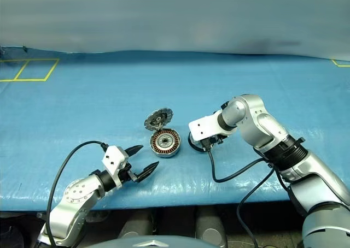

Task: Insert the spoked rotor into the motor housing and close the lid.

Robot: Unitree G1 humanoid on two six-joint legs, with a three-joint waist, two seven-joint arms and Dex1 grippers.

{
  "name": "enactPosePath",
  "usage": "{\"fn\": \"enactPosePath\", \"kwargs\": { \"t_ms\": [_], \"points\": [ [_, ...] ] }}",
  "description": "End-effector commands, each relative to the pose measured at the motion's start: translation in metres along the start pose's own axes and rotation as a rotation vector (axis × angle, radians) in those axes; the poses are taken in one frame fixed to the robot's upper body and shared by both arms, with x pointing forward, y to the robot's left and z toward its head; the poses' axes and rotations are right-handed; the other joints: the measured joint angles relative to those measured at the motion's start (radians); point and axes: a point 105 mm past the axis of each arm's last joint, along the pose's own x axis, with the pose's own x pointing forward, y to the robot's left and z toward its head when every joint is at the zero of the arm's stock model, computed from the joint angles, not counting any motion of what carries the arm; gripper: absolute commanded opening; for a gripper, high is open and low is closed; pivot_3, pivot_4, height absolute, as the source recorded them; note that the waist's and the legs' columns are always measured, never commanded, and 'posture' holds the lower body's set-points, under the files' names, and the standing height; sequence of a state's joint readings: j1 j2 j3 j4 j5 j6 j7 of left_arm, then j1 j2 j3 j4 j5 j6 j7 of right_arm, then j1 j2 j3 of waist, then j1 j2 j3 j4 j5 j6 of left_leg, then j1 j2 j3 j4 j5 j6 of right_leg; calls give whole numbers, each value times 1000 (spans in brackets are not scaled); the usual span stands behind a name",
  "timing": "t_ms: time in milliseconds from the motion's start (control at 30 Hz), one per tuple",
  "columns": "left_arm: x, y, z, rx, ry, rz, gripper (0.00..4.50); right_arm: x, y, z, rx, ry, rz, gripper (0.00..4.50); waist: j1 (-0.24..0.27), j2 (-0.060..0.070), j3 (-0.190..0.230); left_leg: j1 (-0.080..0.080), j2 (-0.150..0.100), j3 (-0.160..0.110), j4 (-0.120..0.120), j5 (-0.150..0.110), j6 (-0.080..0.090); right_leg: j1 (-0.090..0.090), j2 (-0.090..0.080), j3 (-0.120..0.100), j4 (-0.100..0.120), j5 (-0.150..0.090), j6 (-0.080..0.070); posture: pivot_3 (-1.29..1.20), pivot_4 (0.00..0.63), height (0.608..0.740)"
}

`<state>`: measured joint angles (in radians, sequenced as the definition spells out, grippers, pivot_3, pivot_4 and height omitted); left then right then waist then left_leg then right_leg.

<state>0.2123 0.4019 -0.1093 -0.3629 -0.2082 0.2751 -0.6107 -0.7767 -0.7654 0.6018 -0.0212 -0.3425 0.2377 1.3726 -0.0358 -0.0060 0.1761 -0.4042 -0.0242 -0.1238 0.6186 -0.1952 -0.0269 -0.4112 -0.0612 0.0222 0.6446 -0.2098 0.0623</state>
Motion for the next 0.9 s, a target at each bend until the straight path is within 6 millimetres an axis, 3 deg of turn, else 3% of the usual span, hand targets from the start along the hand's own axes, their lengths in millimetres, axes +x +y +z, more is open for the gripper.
{"fn": "enactPosePath", "kwargs": {
  "t_ms": [33,900],
  "points": [
    [-2,0,13,33,-47,3,4500,-7,-10,6,-66,6,-33,2222,0,0,0,0,0,0,0,0,0,0,0,0,0,0,0,0,150,740],
    [-3,0,11,29,-54,23,4500,7,-15,1,-71,6,2,2222,0,0,0,0,0,0,1,0,0,0,0,0,0,0,0,0,150,740]
  ]
}}
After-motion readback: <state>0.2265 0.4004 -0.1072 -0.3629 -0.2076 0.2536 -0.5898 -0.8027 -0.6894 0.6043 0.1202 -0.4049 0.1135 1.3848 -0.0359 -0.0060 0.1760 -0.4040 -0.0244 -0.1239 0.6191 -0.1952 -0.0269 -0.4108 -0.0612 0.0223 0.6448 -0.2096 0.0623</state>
